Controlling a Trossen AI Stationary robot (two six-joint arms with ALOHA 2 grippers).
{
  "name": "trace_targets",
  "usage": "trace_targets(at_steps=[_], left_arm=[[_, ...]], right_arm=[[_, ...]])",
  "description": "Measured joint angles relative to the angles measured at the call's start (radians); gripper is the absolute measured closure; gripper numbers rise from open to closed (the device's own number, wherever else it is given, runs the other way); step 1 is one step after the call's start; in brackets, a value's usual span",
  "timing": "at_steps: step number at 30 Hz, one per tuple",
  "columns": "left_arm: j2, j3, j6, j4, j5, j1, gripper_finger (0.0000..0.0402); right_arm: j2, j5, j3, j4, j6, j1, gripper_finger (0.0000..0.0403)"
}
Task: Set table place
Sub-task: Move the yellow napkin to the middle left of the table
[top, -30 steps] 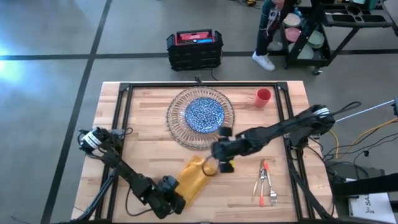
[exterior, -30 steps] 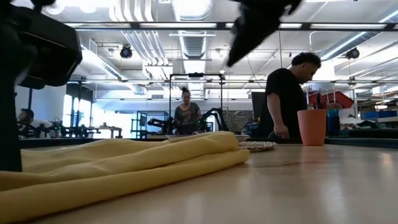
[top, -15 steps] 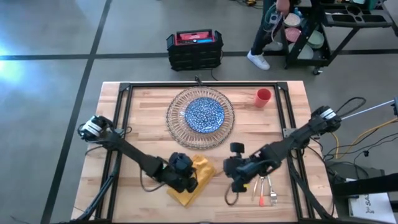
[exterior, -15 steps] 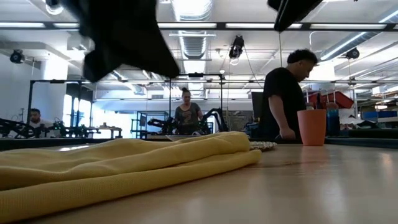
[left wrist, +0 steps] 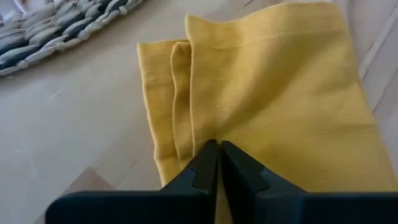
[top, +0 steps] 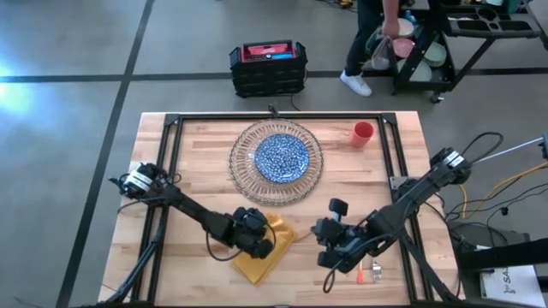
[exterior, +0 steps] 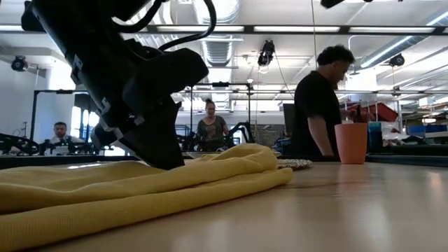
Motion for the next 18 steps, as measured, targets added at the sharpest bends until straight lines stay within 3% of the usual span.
trace_targets(at_steps=[5, 12, 18], left_arm=[[-0.067, -0.009, 0.04, -0.133, -0.043, -0.006, 0.0394], [-0.13, -0.044, -0.213, -0.528, -0.128, -0.005, 0.04], [-0.208, -0.176, -0.341, -0.61, -0.142, 0.007, 0.04]], right_arm=[[0.067, 0.005, 0.0, 0.015, 0.071, 0.015, 0.0402], [0.183, 0.005, 0.0, 0.01, 0.159, 0.034, 0.0403], [0.235, 0.006, 0.0, 0.003, 0.235, 0.038, 0.0403]])
